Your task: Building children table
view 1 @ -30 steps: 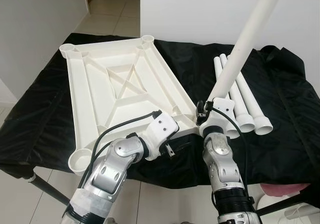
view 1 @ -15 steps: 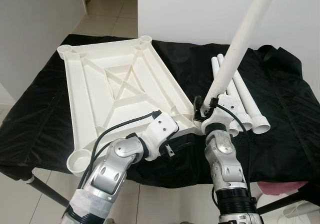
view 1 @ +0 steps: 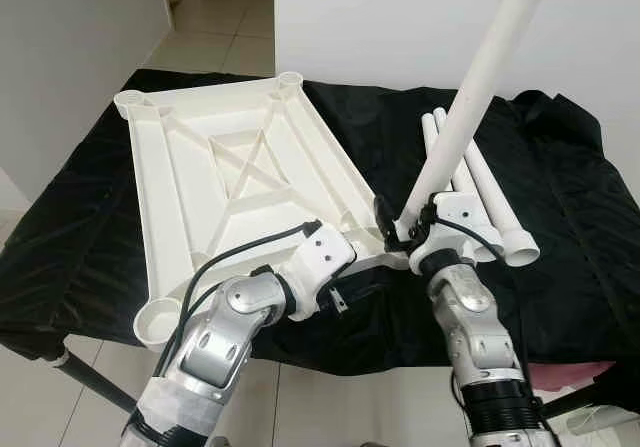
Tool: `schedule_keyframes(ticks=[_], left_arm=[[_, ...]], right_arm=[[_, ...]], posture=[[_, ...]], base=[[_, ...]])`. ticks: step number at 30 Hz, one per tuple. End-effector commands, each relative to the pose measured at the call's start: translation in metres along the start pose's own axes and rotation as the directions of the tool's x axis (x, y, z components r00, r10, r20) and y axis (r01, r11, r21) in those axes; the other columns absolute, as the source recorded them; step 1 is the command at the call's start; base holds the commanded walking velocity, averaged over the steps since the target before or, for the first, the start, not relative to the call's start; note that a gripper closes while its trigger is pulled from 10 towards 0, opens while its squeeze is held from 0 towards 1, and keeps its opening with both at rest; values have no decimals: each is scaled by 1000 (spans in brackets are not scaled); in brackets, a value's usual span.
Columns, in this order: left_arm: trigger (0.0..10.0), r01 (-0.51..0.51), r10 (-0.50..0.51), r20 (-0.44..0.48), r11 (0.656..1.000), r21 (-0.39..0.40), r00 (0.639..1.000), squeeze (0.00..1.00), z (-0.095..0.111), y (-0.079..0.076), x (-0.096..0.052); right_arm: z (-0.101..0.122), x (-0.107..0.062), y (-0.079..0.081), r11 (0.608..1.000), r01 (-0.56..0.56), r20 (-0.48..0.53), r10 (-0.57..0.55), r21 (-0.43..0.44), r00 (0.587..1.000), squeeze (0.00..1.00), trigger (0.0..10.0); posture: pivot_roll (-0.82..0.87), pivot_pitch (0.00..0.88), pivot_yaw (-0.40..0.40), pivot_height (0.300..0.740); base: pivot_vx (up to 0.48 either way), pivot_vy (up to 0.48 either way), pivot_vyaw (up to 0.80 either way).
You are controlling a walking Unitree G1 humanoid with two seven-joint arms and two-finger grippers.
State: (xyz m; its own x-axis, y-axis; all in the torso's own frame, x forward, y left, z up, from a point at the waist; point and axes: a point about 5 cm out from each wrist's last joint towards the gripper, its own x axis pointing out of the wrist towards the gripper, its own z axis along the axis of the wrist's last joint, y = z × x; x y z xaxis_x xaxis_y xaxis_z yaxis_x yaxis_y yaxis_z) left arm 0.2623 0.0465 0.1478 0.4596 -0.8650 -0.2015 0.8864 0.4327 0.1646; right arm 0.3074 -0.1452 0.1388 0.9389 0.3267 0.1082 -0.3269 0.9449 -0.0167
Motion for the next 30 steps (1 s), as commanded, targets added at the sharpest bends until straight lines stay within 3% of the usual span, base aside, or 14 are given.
schedule_keyframes(ticks=[1,15,16,17,18,22,30], left_arm=[[10000,-22,22,19,1000,2,1000,0,7,5,-4],[10000,1,-1,-3,1000,24,1000,0,5,16,-12],[10000,3,-3,-5,1000,30,1000,0,5,17,-12],[10000,3,-3,-5,1000,30,1000,0,5,17,-12],[10000,3,-2,-6,999,32,1000,0,5,17,-12],[10000,1,0,-7,999,34,1000,0,6,18,-12],[10000,-2,2,-11,999,36,1000,0,5,18,-13]], right_arm=[[-4,3,1,992,-124,-27,124,-20,992,0,10000],[-16,16,-6,937,-343,-120,334,-67,935,0,10000],[-17,18,-8,931,-357,-132,346,-70,929,0,4706],[-17,18,-8,931,-357,-132,346,-70,929,0,4706],[-19,18,-12,931,-358,-142,345,-73,928,0,0],[-20,18,-23,935,-348,-155,335,-68,929,0,0],[-24,17,-25,941,-333,-141,323,-53,936,0,0]], posture=[[-17,0,-42,740],[-2,0,-43,740],[0,0,-45,740],[0,0,-45,740],[1,0,-45,740],[1,0,-48,740],[0,0,-46,740]], base=[[0,0,0],[0,0,0],[0,0,0],[0,0,0],[0,0,0],[0,0,0],[0,0,0]])
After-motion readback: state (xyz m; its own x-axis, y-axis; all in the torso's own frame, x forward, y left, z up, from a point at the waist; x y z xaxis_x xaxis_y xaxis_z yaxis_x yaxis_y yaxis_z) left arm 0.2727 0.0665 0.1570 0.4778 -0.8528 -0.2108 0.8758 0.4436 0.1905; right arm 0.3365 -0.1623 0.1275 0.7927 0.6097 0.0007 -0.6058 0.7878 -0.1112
